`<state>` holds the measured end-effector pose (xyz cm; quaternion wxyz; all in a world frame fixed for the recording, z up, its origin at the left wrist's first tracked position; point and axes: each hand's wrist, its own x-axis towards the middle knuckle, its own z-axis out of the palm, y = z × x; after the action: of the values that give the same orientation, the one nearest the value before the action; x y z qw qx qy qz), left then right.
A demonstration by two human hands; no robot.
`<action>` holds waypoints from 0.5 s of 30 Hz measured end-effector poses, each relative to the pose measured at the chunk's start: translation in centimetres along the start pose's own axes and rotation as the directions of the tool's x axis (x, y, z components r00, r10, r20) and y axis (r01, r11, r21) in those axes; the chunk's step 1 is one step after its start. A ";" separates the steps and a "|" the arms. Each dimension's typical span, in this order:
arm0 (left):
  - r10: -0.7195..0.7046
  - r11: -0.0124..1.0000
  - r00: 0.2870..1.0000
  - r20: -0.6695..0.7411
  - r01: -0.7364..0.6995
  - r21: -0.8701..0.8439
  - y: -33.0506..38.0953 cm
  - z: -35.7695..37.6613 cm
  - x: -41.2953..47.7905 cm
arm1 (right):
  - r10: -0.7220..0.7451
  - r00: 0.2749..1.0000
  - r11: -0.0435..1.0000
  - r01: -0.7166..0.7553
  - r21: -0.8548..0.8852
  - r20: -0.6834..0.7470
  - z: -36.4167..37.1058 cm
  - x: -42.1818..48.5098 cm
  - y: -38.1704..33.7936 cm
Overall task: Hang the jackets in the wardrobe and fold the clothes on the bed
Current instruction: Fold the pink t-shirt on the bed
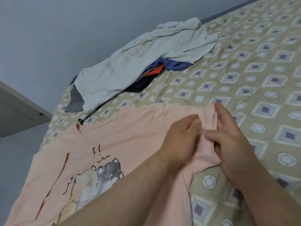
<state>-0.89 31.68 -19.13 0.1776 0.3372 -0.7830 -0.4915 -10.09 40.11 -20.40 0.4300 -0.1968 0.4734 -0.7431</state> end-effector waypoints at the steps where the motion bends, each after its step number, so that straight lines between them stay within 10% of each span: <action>1: -0.068 0.985 0.998 0.000 0.068 -0.156 0.6 0.4 0.3 | 0.059 0.998 0.986 -0.055 0.159 -0.015 0.1 0.0 -0.2; 6: -0.368 0.838 0.920 0.131 0.390 -0.382 1.8 0.7 1.6 | 0.177 0.984 0.927 -0.167 0.335 0.000 0.1 0.0 -0.8; 15: -0.472 0.728 0.881 -0.012 0.382 -0.570 1.7 -0.2 1.6 | 0.193 0.979 0.939 -0.166 0.300 -0.064 0.3 -0.3 -1.2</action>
<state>-2.47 30.91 -17.57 0.2098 0.4801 -0.4918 -0.6954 -10.24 40.44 -19.21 0.4980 -0.0524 0.3933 -0.7711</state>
